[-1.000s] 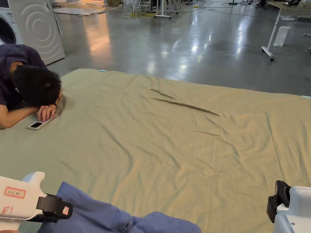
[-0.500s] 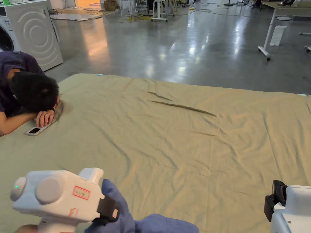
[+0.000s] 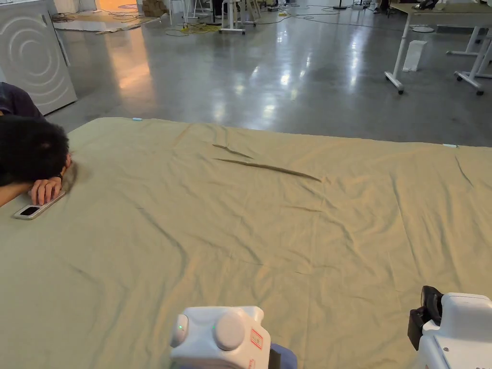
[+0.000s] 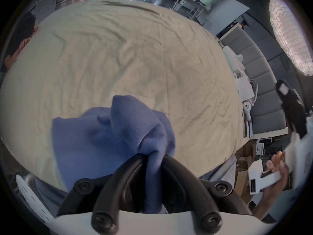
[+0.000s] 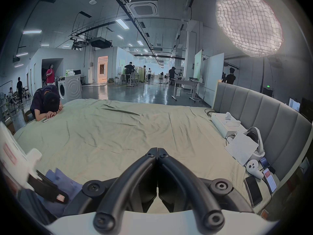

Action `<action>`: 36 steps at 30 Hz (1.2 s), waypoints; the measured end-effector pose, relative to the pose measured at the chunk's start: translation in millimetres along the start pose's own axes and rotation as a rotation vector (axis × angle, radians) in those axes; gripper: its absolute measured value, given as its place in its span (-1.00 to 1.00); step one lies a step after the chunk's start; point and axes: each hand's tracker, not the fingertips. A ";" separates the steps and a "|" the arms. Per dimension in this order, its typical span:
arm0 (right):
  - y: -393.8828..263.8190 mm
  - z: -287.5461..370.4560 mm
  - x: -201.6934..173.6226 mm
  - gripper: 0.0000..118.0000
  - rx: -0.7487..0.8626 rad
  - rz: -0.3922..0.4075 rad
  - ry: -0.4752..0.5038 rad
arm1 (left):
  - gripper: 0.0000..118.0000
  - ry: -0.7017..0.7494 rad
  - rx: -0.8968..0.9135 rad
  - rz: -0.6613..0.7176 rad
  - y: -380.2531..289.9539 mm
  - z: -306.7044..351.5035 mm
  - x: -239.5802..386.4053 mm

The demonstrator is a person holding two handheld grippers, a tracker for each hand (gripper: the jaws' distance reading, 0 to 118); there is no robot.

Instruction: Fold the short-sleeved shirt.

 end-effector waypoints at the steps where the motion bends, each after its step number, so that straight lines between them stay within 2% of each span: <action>1: -0.4 0.2 1.1 -1.00 -0.001 -0.001 -0.003 | -0.82 0.009 -0.010 -0.001 -0.4 -7.5 0.4; 4: -1.0 0.4 3.6 -1.00 -0.008 -0.002 -0.010 | -0.81 0.013 -0.017 -0.005 -1.1 -14.8 -0.6; 6: -1.3 0.2 4.7 -1.00 -0.011 -0.002 -0.014 | -0.71 -0.018 -0.016 0.004 0.6 -6.7 -5.6; 7: -1.6 -0.1 4.9 -1.00 -0.012 -0.002 -0.015 | -0.59 -0.059 -0.019 0.023 1.7 -2.0 -8.8; 8: -2.1 -0.6 5.0 -1.00 -0.013 -0.003 -0.016 | -0.36 -0.096 -0.019 0.047 3.8 5.6 -12.6; 9: -2.2 -0.9 5.0 -1.00 -0.014 -0.005 -0.016 | -0.02 -0.121 -0.006 0.072 4.9 13.8 -16.7; 10: -2.2 -1.2 5.0 -1.00 -0.016 -0.007 -0.015 | 0.07 -0.120 0.014 0.080 5.4 22.3 -18.8; 16: -2.1 -1.5 0.7 -1.00 -0.020 0.000 -0.005 | 0.14 -0.123 0.126 0.067 8.0 74.3 -32.4; 20: -3.5 -1.1 -0.9 -1.00 -0.023 -0.002 -0.003 | 0.14 -0.084 0.142 0.068 3.6 74.5 -36.4; 21: -3.9 -1.0 -1.0 -1.00 -0.024 -0.003 -0.002 | 0.09 -0.066 0.128 0.055 2.1 70.4 -35.8; 23: -4.5 -0.2 -1.4 -1.00 -0.027 -0.003 -0.002 | -0.21 -0.046 0.108 0.027 -3.3 58.2 -30.2; 24: -4.8 0.2 -1.4 -1.00 -0.027 -0.003 -0.003 | -0.45 -0.051 0.099 0.020 -6.5 51.3 -26.8; 25: -5.2 0.6 -1.0 -1.00 -0.028 -0.003 -0.005 | -0.61 -0.064 0.087 0.013 -8.3 44.2 -24.0; 28: -6.7 1.1 1.7 -1.00 -0.032 -0.005 -0.010 | -0.94 -0.096 0.056 0.026 -12.7 22.2 -14.8; 30: -7.4 1.6 3.7 -1.00 -0.035 -0.004 -0.017 | -0.96 -0.141 0.067 0.031 -15.7 13.7 -9.3; 36: -10.5 0.6 10.1 -1.00 -0.045 -0.011 -0.028 | -0.98 -0.155 0.068 0.026 -18.7 -6.2 9.3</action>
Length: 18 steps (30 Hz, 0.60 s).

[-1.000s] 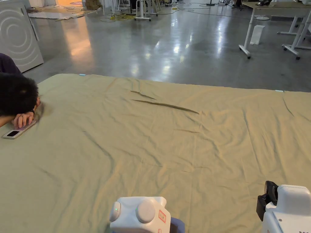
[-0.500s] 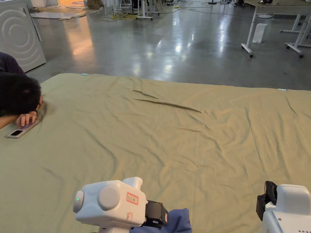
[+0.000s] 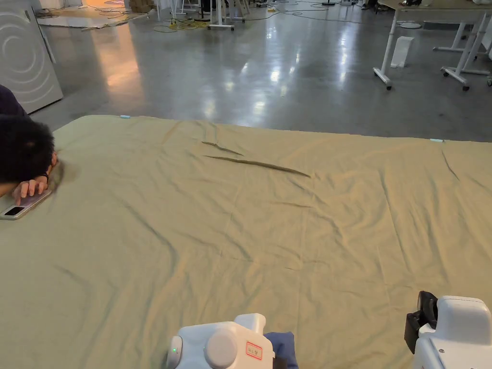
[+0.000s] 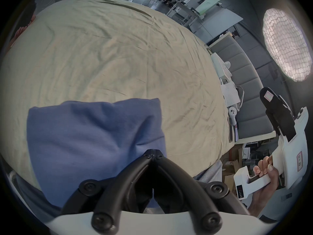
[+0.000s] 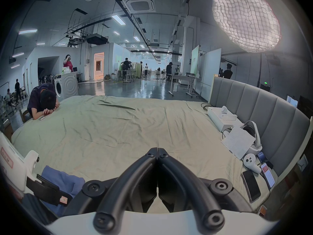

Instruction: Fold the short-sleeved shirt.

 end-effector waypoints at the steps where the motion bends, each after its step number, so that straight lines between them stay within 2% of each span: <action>1: -0.7 -0.2 0.6 -1.00 -0.001 -0.002 -0.001 | -0.98 -0.003 -0.004 -0.008 -1.4 -4.4 2.8; 11: -4.5 -0.6 2.0 -1.00 -0.014 -0.004 -0.001 | -0.98 0.050 -0.063 -0.046 -23.6 -43.1 3.2; 15: -2.2 0.0 3.8 -1.00 -0.009 -0.005 -0.004 | -0.98 0.007 -0.009 -0.067 -18.5 -18.2 8.4; 18: 3.9 1.9 3.4 -1.00 0.007 -0.008 -0.002 | -0.99 -0.012 0.126 -0.140 -3.0 22.6 17.0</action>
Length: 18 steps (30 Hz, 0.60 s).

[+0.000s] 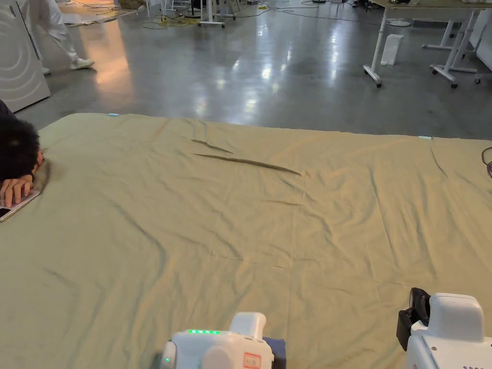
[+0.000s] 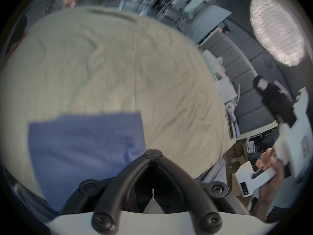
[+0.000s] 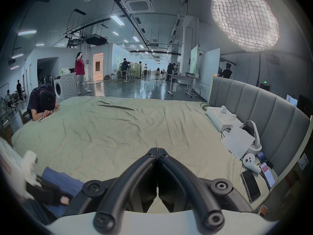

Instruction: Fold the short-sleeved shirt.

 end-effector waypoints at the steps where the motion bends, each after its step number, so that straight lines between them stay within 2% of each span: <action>1: 3.3 1.1 -1.1 -1.00 0.010 -0.001 0.002 | -0.99 -0.005 0.062 -0.018 7.9 14.9 0.4; 4: 14.2 3.7 -5.5 -1.00 0.045 -0.003 0.004 | -0.99 0.053 0.256 -0.121 27.5 55.6 2.5; 7: 27.1 5.8 -12.0 -1.00 0.085 -0.006 0.003 | -0.99 0.193 0.451 -0.229 38.2 88.3 4.8; 10: 40.8 8.7 -18.5 -1.00 0.131 -0.023 0.005 | -0.99 0.262 0.642 -0.248 41.5 115.4 1.3; 13: 54.9 13.1 -24.9 -1.00 0.181 -0.036 -0.002 | -0.99 0.393 0.817 -0.304 37.5 135.3 0.9; 18: 73.4 19.0 -31.0 -1.00 0.246 -0.044 -0.005 | -0.99 0.496 0.996 -0.364 28.0 153.2 -9.0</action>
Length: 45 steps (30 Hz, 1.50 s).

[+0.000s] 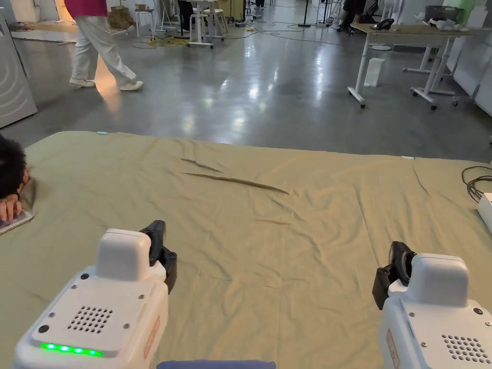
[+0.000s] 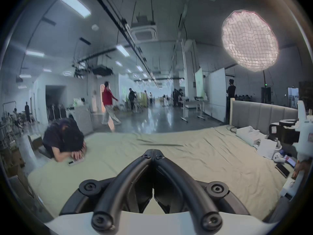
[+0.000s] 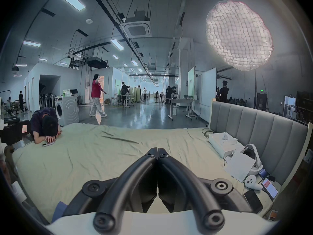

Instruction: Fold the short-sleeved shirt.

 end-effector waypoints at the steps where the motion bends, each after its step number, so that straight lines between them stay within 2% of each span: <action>1: 3.4 0.7 -0.8 -1.00 0.011 -0.001 -0.002 | -0.99 0.016 -0.002 -0.005 1.0 0.8 -2.9; 7: 4.0 11.5 -6.4 -1.00 -0.009 0.001 0.028 | -0.99 0.003 -0.042 0.049 -4.1 1.5 -23.2; 11: -31.7 31.6 -35.1 -1.00 -0.160 -0.027 0.117 | -0.99 -0.015 -0.094 0.079 -18.7 6.9 -34.3; 15: -89.0 48.3 -89.6 -1.00 -0.316 0.034 0.267 | -0.99 -0.032 -0.155 0.101 -36.7 13.3 -43.6; 17: -116.5 50.8 -118.2 -1.00 -0.345 0.070 0.336 | -0.99 -0.034 -0.185 0.100 -45.3 17.6 -46.4; 20: -150.5 45.5 -150.5 -1.00 -0.375 0.158 0.377 | -0.99 -0.042 -0.225 0.120 -56.4 24.5 -52.9; 25: -200.2 22.8 -165.9 -1.00 -0.461 0.258 0.292 | -0.99 -0.052 -0.299 0.147 -74.4 34.2 -63.6; 29: -218.6 17.1 -152.7 -1.00 -0.513 0.211 0.239 | -0.99 -0.114 -0.417 0.187 -89.4 34.2 -74.0; 31: -217.8 17.1 -145.5 -1.00 -0.516 0.158 0.238 | -0.99 -0.151 -0.485 0.202 -98.0 31.1 -78.1; 34: -218.8 14.5 -141.5 -1.00 -0.527 0.137 0.222 | -0.97 -0.234 -0.603 0.242 -112.5 22.2 -84.6; 35: -217.0 15.3 -139.6 -1.00 -0.530 0.125 0.221 | -0.92 -0.261 -0.642 0.264 -117.4 18.0 -87.0; 36: -217.1 15.0 -138.2 -1.00 -0.534 0.116 0.223 | -0.66 -0.296 -0.679 0.304 -121.4 14.7 -89.5; 38: -217.0 15.3 -138.0 -1.00 -0.539 0.111 0.226 | 0.04 -0.379 -0.763 0.426 -134.5 3.3 -98.5; 39: -217.5 15.0 -137.9 -1.00 -0.538 0.111 0.228 | 0.17 -0.395 -0.806 0.469 -141.6 -2.2 -101.7; 42: -217.2 15.4 -137.8 -1.00 -0.539 0.113 0.231 | 0.17 -0.410 -0.873 0.550 -164.5 -17.9 -111.0; 45: -218.6 15.3 -137.2 -1.00 -0.540 0.110 0.233 | 0.17 -0.471 -0.946 0.725 -192.5 -36.3 -120.7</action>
